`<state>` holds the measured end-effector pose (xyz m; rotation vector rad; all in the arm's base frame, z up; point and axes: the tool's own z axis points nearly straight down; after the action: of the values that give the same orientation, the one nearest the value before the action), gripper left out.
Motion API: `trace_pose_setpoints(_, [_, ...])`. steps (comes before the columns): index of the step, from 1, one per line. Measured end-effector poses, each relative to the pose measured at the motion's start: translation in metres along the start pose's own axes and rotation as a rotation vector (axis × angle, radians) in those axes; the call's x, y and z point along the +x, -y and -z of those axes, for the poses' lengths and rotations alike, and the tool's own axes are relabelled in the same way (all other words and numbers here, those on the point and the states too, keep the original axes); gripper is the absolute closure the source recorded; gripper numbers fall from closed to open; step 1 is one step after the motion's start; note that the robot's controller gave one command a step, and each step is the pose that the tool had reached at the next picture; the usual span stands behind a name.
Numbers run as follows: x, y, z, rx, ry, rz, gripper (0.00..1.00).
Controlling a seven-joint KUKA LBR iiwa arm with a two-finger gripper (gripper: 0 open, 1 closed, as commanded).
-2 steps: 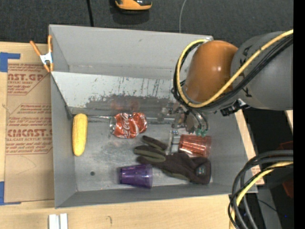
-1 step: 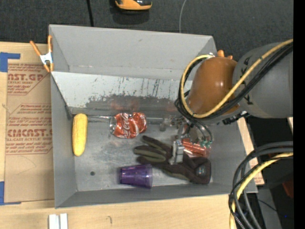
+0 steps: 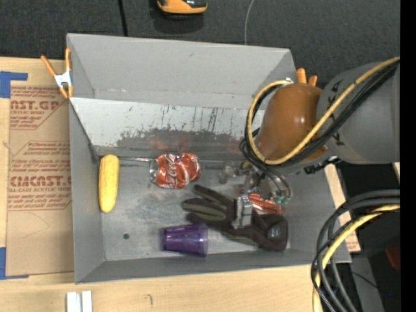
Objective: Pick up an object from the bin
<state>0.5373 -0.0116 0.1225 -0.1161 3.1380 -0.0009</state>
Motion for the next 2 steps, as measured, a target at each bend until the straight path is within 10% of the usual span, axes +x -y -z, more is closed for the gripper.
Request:
trace_pose_setpoints(1, [0.021, -0.002, 0.019, -0.002, -0.01, 0.0, 0.0])
trace_pose_setpoints(2, [0.032, 0.014, -0.051, -0.001, 0.003, 0.209, 1.0])
